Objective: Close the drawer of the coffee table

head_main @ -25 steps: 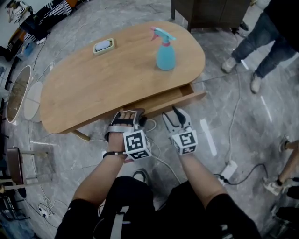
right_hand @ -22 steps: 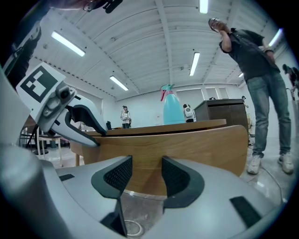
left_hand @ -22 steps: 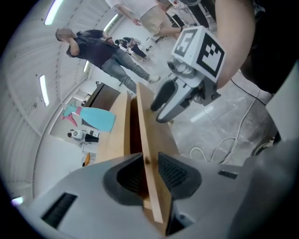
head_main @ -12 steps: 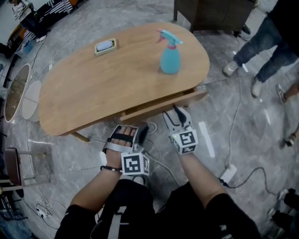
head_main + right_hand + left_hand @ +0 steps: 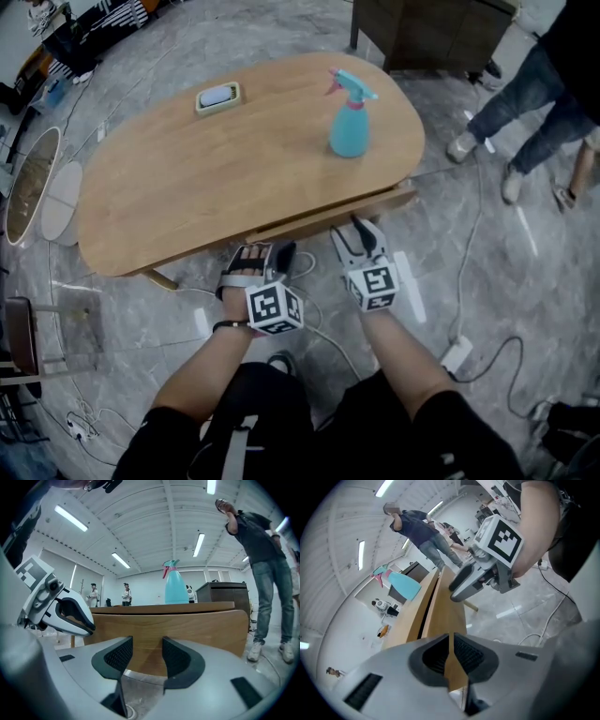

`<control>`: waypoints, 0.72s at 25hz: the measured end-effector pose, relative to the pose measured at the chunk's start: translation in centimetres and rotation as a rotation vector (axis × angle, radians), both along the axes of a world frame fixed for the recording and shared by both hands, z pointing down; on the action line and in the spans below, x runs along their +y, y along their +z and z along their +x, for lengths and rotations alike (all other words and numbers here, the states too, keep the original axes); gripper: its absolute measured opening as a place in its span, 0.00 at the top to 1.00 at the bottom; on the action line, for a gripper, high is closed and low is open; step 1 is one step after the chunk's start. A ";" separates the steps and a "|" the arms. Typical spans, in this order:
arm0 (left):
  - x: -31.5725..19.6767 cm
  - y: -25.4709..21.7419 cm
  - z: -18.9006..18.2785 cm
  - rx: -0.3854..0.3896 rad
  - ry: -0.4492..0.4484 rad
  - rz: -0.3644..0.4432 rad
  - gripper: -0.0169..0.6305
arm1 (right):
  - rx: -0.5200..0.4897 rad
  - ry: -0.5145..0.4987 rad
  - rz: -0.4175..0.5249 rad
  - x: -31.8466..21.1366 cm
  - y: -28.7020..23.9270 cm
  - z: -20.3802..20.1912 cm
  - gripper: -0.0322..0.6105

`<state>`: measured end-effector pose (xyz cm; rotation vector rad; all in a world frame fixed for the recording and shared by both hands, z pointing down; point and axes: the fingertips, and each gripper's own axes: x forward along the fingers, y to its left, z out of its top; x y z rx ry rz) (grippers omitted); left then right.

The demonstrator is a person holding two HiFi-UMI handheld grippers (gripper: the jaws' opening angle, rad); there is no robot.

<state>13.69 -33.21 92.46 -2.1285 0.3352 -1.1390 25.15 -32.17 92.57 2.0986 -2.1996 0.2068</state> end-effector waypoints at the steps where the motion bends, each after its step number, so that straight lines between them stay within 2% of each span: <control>1: -0.3 -0.2 0.0 0.015 -0.010 -0.005 0.92 | 0.006 0.003 -0.004 -0.1 0.1 0.1 0.65; 4: -1.1 -0.6 0.2 0.070 -0.035 -0.031 0.93 | 0.027 0.011 -0.019 -0.5 0.6 0.5 0.65; 6: -1.4 -1.1 0.4 0.143 -0.062 -0.089 0.92 | 0.015 0.002 -0.027 -1.1 0.2 0.3 0.65; 8: -0.8 -1.8 0.3 0.277 -0.101 -0.250 0.93 | 0.029 -0.007 -0.034 -1.6 0.3 0.3 0.65; 11: 0.4 -1.2 0.3 0.498 -0.181 -0.559 0.93 | 0.039 -0.007 -0.041 -2.3 0.2 0.5 0.65; 13: -1.1 -0.1 0.2 0.607 -0.258 -0.665 0.93 | 0.036 0.000 -0.047 -2.6 0.3 0.7 0.65; 15: -2.7 0.4 0.1 0.697 -0.324 -0.710 0.92 | 0.042 0.003 -0.055 -2.8 0.9 1.0 0.65; 18: -4.0 0.4 -0.2 0.774 -0.362 -0.703 0.92 | 0.060 0.006 -0.053 -3.0 1.1 1.3 0.65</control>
